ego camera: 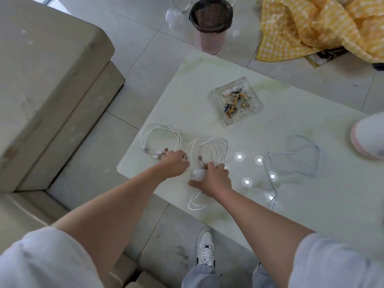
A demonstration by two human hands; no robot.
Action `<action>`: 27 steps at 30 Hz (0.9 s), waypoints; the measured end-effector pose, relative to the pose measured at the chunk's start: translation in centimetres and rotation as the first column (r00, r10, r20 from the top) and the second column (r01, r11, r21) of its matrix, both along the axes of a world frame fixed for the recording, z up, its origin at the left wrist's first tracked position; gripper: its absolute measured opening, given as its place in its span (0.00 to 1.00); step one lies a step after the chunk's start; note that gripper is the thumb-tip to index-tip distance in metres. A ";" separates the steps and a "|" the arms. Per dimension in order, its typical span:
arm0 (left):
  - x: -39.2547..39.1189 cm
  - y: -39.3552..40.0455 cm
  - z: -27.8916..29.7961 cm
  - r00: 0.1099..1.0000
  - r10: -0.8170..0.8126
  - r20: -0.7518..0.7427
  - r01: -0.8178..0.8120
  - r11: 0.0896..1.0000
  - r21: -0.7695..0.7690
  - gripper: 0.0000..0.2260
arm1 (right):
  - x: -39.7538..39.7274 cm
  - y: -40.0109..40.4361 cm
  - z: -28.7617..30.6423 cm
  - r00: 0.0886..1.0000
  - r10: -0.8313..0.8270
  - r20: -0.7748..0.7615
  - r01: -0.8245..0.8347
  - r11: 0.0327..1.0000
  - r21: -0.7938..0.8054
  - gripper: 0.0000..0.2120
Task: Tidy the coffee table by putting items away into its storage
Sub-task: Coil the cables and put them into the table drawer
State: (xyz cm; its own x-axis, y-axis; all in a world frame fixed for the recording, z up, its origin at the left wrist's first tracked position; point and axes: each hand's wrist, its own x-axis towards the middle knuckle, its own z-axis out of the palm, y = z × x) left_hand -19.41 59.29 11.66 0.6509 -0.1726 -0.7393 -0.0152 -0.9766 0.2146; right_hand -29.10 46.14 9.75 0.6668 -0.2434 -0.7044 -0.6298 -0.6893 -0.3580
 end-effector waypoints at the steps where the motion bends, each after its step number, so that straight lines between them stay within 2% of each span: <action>1: 0.1 -0.1 -0.1 0.998 -0.057 0.009 0.057 0.998 0.018 0.15 | 0.1 0.2 -0.4 1.000 -0.002 0.010 0.002 0.999 -0.040 0.37; 3: 0.1 0.1 -0.4 0.987 -0.158 0.021 0.158 0.987 0.002 0.12 | 0.4 0.5 -0.9 1.000 -0.017 0.025 0.018 0.997 -0.071 0.30; 4: -0.1 0.2 -0.4 0.990 -0.140 0.021 0.141 0.990 -0.024 0.11 | 0.5 0.3 -1.0 1.000 -0.020 0.018 0.021 0.998 -0.061 0.29; 6: -0.4 0.3 -0.3 0.997 -0.032 0.067 0.036 0.998 -0.055 0.15 | 0.6 -0.2 -0.9 1.000 0.031 -0.004 -0.031 0.998 -0.047 0.32; 8: -0.2 0.1 -0.4 0.990 0.052 0.135 -0.037 0.993 -0.111 0.15 | 0.1 -0.9 -0.7 0.988 0.155 -0.021 -0.157 0.983 -0.101 0.36; 10: 0.4 -0.2 0.1 0.982 0.122 0.148 -0.090 0.975 -0.205 0.13 | -0.8 -1.5 -0.7 0.959 0.282 -0.013 -0.279 0.940 -0.195 0.32; 12: 1.3 -0.3 0.9 0.962 0.255 0.096 -0.207 0.913 -0.350 0.13 | -1.4 -1.7 -1.0 0.936 0.352 -0.003 -0.340 0.901 -0.269 0.26; 14: 2.2 -0.6 1.8 0.940 0.329 0.088 -0.264 0.868 -0.420 0.12 | -1.6 -1.7 -1.1 0.935 0.355 0.007 -0.333 0.884 -0.329 0.28; 16: 3.0 -1.0 2.6 0.928 0.355 0.113 -0.273 0.855 -0.441 0.12 | -1.7 -1.6 -1.3 0.902 0.424 0.081 -0.351 0.829 -0.437 0.29; 18: 3.9 -1.1 3.5 0.908 0.375 0.186 -0.266 0.860 -0.436 0.13 | -1.6 -1.2 -1.3 0.824 0.529 0.203 -0.375 0.778 -0.504 0.26; 19: 4.2 -1.2 3.9 0.905 0.375 0.202 -0.261 0.862 -0.434 0.12 | -1.5 -1.2 -1.2 0.794 0.556 0.245 -0.394 0.778 -0.489 0.25; 21: 4.6 -1.6 4.5 0.909 0.394 0.136 -0.285 0.826 -0.487 0.11 | -1.2 -1.3 -0.8 0.762 0.579 0.291 -0.447 0.795 -0.410 0.22; 23: 4.7 -2.4 5.4 0.919 0.390 0.057 -0.303 0.791 -0.532 0.11 | -0.5 -1.5 0.1 0.757 0.474 0.450 -0.348 0.875 -0.337 0.14; 24: 4.8 -2.9 5.7 0.932 0.357 0.068 -0.267 0.797 -0.542 0.11 | 0.1 -1.7 0.9 0.742 0.359 0.565 -0.226 0.929 -0.293 0.11; 25: 4.8 -3.4 6.0 0.946 0.304 0.112 -0.198 0.816 -0.544 0.11 | 0.8 -2.0 1.7 0.688 0.236 0.686 -0.086 0.965 -0.246 0.11; 27: 4.7 -4.5 7.0 0.960 0.172 0.222 -0.029 0.846 -0.532 0.09 | 2.9 -3.1 3.8 0.553 0.097 0.827 0.141 0.968 -0.208 0.21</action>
State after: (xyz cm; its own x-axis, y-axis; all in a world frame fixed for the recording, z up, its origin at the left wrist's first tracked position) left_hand -14.68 54.81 18.66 0.8364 -0.4063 -0.3680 -0.0461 -0.7211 0.6913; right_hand -26.18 43.04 13.51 0.9129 -0.3339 0.2347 -0.1516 -0.8113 -0.5646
